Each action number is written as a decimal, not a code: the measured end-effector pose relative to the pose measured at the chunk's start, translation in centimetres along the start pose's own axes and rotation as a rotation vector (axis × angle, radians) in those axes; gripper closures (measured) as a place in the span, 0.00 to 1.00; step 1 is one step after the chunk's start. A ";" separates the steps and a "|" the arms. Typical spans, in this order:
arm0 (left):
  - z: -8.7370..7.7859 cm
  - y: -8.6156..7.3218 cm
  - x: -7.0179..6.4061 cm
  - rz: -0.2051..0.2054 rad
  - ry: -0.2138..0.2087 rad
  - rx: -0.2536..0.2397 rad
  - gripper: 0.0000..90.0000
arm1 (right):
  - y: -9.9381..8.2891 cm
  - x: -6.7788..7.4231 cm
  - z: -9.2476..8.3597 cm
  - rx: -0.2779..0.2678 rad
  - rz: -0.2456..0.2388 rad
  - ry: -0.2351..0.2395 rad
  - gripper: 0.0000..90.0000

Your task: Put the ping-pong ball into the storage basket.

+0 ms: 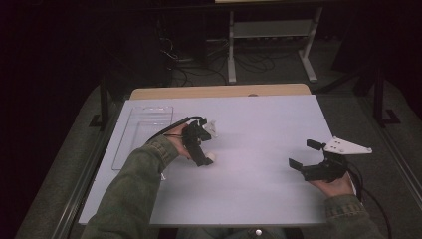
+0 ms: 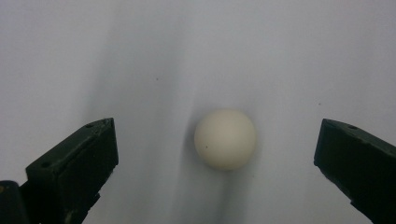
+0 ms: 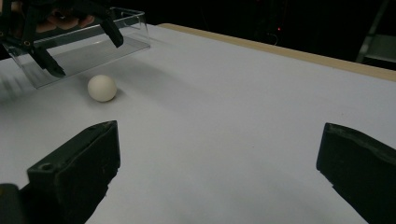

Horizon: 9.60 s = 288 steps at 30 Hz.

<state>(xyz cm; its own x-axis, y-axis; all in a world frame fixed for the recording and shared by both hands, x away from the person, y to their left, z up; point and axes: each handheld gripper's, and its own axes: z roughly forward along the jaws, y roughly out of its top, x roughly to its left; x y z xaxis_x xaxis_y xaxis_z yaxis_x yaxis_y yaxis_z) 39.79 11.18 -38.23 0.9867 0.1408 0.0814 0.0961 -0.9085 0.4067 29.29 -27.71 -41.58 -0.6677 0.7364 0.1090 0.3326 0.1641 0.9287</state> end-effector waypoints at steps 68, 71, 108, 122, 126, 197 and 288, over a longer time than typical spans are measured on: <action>3.1 0.1 0.0 0.032 -0.065 0.156 0.56 | -0.1 -0.2 -0.2 -0.005 0.016 0.008 0.00; 3.0 0.0 0.1 0.028 -0.062 0.157 0.56 | -0.1 -0.2 -0.1 -0.005 0.015 0.008 0.00; -0.8 0.3 0.1 0.020 -0.046 0.133 0.56 | -0.1 -0.2 0.0 0.007 0.012 0.014 0.00; -2.6 0.4 0.2 0.029 -0.060 0.149 0.56 | -0.1 -0.2 0.0 0.003 0.009 0.007 0.00; -2.8 0.4 0.0 0.033 -0.074 0.155 0.56 | -0.1 -0.2 0.0 0.006 0.009 0.009 0.00; -14.6 5.6 -2.3 0.134 0.006 0.214 0.57 | -0.3 0.1 -0.3 0.006 0.011 0.012 0.00; -16.9 -4.7 -0.2 0.045 0.075 0.318 0.56 | -0.3 0.2 -0.5 -0.001 0.007 0.009 0.00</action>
<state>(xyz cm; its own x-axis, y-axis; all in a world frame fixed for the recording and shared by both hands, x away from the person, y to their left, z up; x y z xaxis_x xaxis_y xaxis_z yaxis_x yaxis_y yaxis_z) 36.90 22.08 -24.76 0.9797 0.1155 0.1641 0.1004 -0.9901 0.0977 28.69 -27.92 -41.64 -0.6714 0.7316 0.1186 0.3368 0.1587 0.9281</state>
